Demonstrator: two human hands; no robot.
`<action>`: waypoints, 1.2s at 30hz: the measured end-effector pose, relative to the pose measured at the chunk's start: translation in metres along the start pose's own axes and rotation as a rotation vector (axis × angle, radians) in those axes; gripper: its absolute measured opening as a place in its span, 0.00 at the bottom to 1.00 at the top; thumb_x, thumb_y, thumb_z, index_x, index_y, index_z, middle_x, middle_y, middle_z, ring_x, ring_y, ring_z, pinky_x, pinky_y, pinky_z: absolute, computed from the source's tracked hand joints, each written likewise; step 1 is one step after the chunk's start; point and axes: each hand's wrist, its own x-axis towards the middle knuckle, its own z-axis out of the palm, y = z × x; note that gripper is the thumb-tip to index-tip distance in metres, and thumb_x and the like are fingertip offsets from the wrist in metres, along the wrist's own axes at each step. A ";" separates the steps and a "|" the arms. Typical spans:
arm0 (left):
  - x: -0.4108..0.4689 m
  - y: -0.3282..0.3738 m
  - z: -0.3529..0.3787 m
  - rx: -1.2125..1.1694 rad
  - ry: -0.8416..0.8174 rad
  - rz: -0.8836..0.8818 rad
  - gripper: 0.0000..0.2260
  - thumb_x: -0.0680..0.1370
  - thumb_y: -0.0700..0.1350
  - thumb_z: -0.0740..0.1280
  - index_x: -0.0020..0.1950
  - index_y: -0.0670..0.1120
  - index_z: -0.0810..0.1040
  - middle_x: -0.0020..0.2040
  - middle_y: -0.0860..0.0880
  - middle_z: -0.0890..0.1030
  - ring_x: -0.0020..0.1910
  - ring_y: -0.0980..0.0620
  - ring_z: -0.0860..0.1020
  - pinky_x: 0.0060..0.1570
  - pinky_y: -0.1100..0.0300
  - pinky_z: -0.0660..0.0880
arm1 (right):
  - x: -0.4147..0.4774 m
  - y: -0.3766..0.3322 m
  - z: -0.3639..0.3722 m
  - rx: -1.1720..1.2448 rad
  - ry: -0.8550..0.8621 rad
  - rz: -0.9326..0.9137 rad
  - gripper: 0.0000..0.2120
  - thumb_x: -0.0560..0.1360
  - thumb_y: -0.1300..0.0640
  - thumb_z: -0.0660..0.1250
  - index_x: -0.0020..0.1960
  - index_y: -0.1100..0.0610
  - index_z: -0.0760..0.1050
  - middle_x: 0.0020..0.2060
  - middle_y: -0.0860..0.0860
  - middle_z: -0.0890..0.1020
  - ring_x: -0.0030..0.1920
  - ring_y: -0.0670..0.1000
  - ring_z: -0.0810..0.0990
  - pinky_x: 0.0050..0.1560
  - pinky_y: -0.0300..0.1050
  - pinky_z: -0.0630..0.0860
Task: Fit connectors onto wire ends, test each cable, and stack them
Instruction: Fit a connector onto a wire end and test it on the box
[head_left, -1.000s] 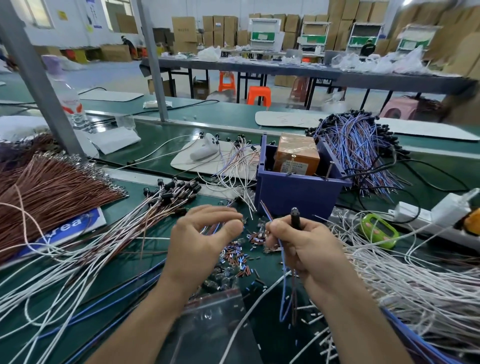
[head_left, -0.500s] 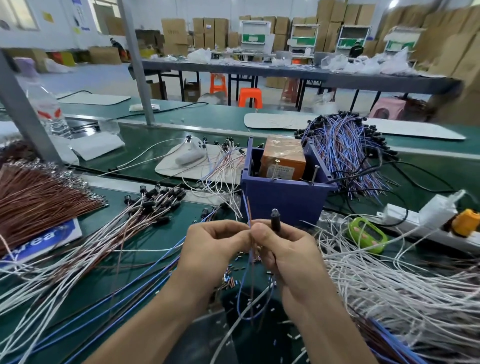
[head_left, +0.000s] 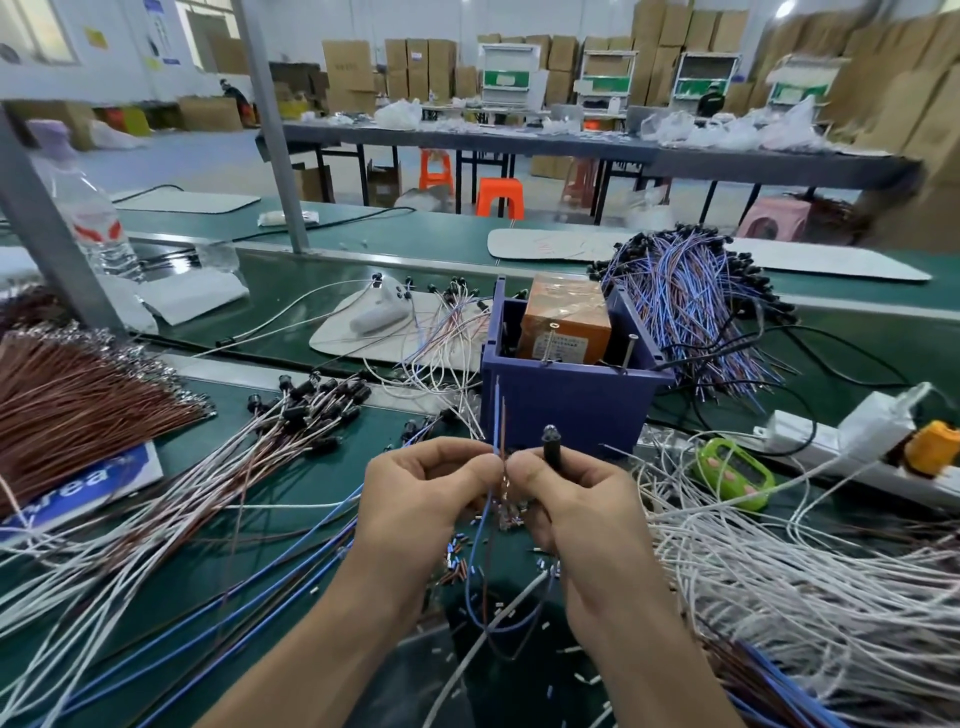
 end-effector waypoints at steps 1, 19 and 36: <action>0.001 0.000 0.000 -0.015 0.033 0.000 0.07 0.73 0.35 0.76 0.39 0.47 0.88 0.36 0.43 0.86 0.32 0.52 0.81 0.33 0.63 0.78 | -0.001 0.000 0.001 -0.024 -0.044 0.005 0.08 0.74 0.65 0.74 0.37 0.57 0.85 0.28 0.49 0.80 0.22 0.40 0.70 0.24 0.31 0.66; 0.039 0.005 0.044 0.017 0.249 0.098 0.10 0.76 0.41 0.75 0.37 0.55 0.87 0.29 0.49 0.82 0.27 0.55 0.76 0.32 0.58 0.74 | 0.011 -0.018 -0.027 0.306 0.400 -0.110 0.06 0.71 0.68 0.76 0.39 0.59 0.85 0.28 0.50 0.80 0.22 0.43 0.67 0.23 0.35 0.67; 0.038 -0.009 0.053 -0.010 0.159 0.108 0.11 0.76 0.39 0.74 0.36 0.52 0.87 0.28 0.49 0.81 0.27 0.57 0.76 0.30 0.68 0.74 | 0.018 -0.016 -0.038 0.309 0.357 -0.004 0.05 0.75 0.63 0.73 0.41 0.62 0.82 0.30 0.56 0.83 0.20 0.46 0.60 0.19 0.36 0.59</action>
